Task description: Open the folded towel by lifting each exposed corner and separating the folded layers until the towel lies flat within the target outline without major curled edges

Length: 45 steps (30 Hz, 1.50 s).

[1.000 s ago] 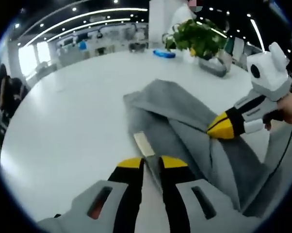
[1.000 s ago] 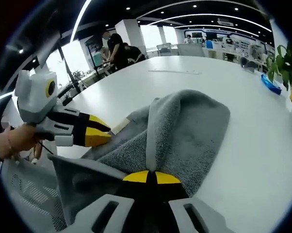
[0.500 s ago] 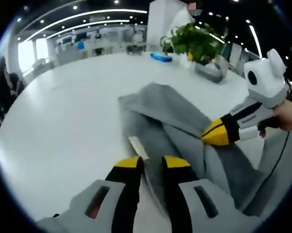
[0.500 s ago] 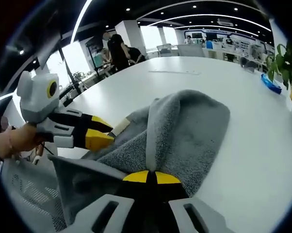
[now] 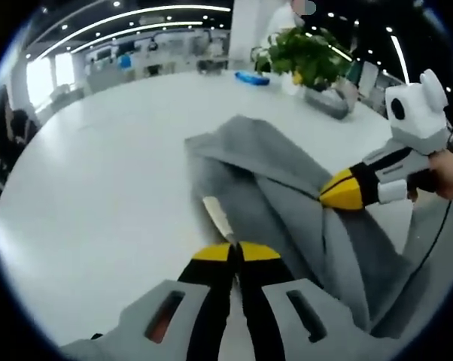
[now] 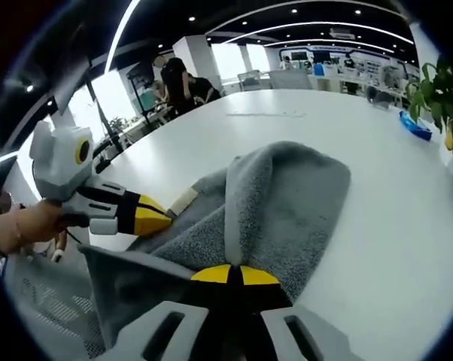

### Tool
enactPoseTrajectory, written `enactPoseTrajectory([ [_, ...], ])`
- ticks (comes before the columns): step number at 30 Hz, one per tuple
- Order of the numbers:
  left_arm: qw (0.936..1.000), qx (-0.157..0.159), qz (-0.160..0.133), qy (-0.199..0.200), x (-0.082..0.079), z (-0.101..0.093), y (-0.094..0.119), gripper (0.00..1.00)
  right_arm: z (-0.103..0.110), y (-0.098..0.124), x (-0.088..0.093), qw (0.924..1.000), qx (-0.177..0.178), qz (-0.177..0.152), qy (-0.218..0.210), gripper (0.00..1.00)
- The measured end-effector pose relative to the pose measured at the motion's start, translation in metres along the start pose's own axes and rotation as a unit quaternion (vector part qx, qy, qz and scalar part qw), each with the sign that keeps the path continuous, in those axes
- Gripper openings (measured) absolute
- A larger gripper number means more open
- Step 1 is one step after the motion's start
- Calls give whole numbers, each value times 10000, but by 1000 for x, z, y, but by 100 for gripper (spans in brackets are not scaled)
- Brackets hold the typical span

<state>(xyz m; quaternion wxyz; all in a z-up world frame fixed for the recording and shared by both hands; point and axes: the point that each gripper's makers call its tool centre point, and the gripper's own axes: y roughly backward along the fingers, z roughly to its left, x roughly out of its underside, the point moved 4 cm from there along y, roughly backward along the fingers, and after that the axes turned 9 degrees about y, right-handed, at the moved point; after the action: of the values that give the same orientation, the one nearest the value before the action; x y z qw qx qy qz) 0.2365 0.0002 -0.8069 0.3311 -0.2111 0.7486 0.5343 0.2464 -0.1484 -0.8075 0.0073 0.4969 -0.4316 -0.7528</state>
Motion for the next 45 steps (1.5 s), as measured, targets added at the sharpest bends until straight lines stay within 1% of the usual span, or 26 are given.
enactPoseTrajectory([
  [7, 9998, -100, -48, -168, -3, 2, 1, 2, -17, 10, 4, 9997, 213, -19, -134, 0],
  [14, 9998, -148, -90, -103, -3, 5, 2, 2, -31, 19, 9, 9989, 408, -12, -210, 0],
  [18, 9997, -212, -104, -103, -3, 9, 4, 2, -42, 25, 15, 9981, 588, 52, -192, 0],
  [20, 9995, -279, -94, -75, -3, 11, 4, 2, -51, 30, 21, 9971, 723, 121, -221, 0],
  [21, 9994, -327, -92, -36, -3, 14, 5, 2, -56, 33, 24, 9964, 780, 112, -309, 0],
  [25, 9988, -471, -109, 116, -2, 22, 8, 2, -67, 41, 32, 9947, 898, 133, -477, 0],
  [29, 9980, -605, -110, 146, -2, 28, 10, 2, -75, 48, 40, 9928, 1046, 201, -553, 0],
  [33, 9971, -711, -126, 245, -1, 34, 12, 2, -82, 52, 45, 9916, 1126, 216, -606, 0],
  [42, 9945, -942, -133, 442, 3, 47, 15, 2, -96, 62, 54, 9886, 1381, 344, -485, 0],
  [45, 9936, -1050, -131, 385, 3, 50, 16, 2, -99, 65, 55, 9877, 1478, 417, -293, 0],
])
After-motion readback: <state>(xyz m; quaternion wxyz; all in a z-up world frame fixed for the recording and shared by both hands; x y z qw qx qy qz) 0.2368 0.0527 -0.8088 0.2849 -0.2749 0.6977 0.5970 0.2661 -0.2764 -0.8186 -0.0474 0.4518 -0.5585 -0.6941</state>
